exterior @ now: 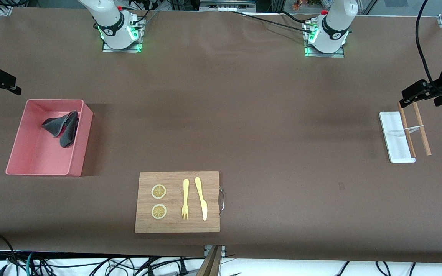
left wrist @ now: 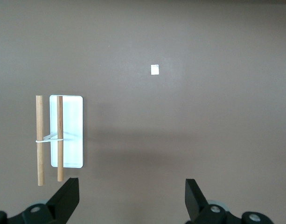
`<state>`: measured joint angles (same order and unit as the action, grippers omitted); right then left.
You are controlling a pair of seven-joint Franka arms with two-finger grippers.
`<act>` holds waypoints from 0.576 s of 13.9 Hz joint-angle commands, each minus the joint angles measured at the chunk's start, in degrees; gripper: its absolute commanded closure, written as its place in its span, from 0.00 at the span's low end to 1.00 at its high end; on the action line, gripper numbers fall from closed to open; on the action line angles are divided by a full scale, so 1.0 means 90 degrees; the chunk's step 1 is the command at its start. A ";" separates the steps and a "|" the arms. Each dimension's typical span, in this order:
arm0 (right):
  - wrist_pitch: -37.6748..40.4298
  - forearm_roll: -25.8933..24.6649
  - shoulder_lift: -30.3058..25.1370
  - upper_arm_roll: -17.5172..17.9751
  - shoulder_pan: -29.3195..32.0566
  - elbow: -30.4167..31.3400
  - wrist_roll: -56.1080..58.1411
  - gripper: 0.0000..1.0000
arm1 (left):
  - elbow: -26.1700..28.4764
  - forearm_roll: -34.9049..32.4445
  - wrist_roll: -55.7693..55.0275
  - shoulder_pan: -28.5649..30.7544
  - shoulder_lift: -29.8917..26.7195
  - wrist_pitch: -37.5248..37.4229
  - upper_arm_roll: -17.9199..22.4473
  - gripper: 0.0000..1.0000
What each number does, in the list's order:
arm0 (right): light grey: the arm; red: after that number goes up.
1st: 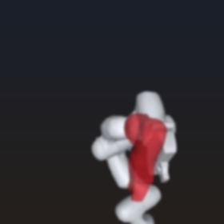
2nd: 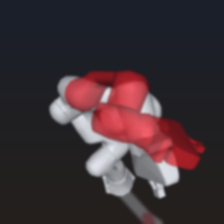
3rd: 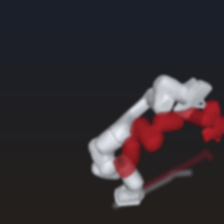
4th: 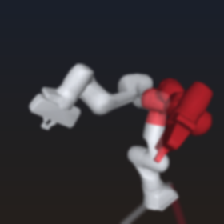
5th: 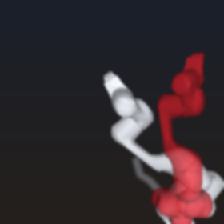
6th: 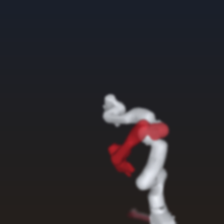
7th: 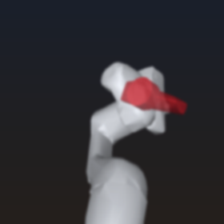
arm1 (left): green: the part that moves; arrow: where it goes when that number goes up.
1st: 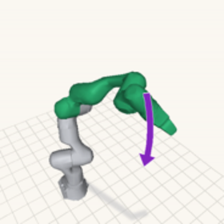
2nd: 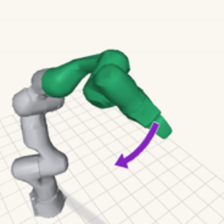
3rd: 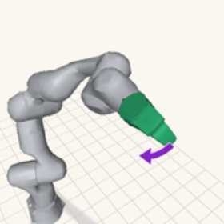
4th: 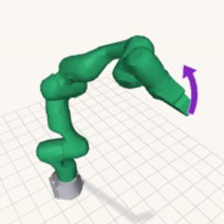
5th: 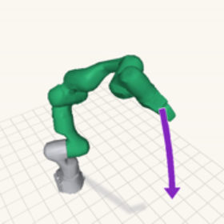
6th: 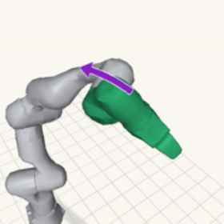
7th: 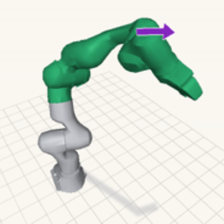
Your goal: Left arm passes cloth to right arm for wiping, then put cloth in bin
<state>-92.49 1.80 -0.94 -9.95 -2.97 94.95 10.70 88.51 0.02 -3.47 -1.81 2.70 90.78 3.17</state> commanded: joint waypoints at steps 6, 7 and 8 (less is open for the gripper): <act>0.0443 -0.0356 -0.0062 0.0823 0.0095 -0.0198 -0.1746 0.00 | -0.0186 0.0056 0.0112 0.0065 0.0071 -0.0135 -0.0040 0.00; 0.0462 -0.0356 -0.0004 0.0803 0.0095 -0.0266 -0.1687 0.00 | -0.0186 0.0066 0.0112 0.0065 0.0072 -0.0135 -0.0040 0.00; 0.0472 -0.0356 0.0016 0.0794 0.0095 -0.0286 -0.1658 0.00 | -0.0186 0.0066 0.0112 0.0065 0.0072 -0.0135 -0.0040 0.00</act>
